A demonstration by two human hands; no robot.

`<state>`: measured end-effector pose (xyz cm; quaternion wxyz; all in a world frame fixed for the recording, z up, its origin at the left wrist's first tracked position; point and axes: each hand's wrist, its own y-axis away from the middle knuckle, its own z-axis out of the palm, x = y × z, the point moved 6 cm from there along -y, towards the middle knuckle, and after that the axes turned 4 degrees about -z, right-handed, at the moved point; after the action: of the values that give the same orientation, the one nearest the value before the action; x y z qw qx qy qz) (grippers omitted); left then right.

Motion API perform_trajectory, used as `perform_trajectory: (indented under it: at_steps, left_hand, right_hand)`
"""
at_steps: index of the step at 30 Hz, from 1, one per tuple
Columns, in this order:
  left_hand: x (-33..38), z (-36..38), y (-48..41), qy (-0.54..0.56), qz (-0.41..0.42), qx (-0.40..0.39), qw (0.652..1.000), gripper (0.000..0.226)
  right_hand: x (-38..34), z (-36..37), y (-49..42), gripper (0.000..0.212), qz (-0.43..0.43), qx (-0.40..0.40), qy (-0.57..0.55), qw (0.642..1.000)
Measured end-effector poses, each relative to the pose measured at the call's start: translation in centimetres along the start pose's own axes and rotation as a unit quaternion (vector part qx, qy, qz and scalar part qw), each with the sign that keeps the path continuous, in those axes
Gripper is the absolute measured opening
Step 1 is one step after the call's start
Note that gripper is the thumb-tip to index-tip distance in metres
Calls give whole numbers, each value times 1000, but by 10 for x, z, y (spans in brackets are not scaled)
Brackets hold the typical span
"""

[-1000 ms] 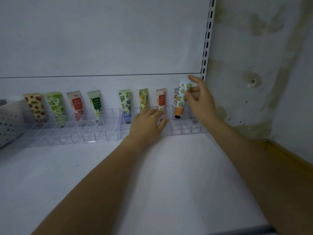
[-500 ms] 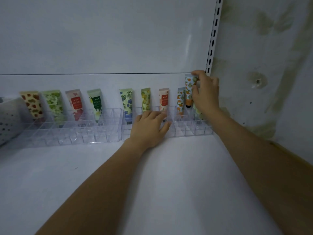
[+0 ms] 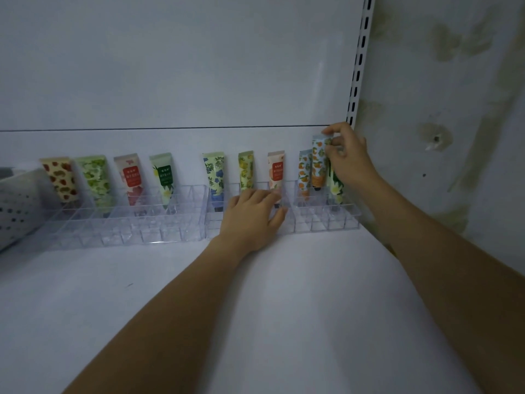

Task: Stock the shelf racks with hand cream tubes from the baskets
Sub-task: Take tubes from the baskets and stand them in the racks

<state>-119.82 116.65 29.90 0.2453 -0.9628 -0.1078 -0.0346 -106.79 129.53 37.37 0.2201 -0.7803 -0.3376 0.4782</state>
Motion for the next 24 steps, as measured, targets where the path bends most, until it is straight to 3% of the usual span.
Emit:
perform_trajectory:
  at_steps: [8, 13, 17, 19, 22, 24]
  left_hand:
    - [0, 2, -1, -13, 11, 2, 1000, 49]
    - [3, -5, 0, -49, 20, 18, 998, 57]
    - [-6, -38, -5, -95, 67, 53, 992, 60]
    - [-30, -66, -6, -144, 77, 51, 985, 57]
    - [-77, -122, 5, -188, 60, 64, 978, 73]
    - [-115, -164, 21, -214, 28, 93, 972, 65]
  right_hand:
    - [12, 11, 9, 30, -72, 15, 229, 971]
    - [-5, 14, 16, 40, -96, 23, 246, 964]
    - [-46, 23, 19, 41, -191, 23, 231, 954]
    - [-71, 38, 24, 41, -245, 3, 224, 943]
    - [-113, 72, 32, 42, -320, -36, 216, 922]
    - [-147, 99, 37, 42, -352, -65, 197, 913]
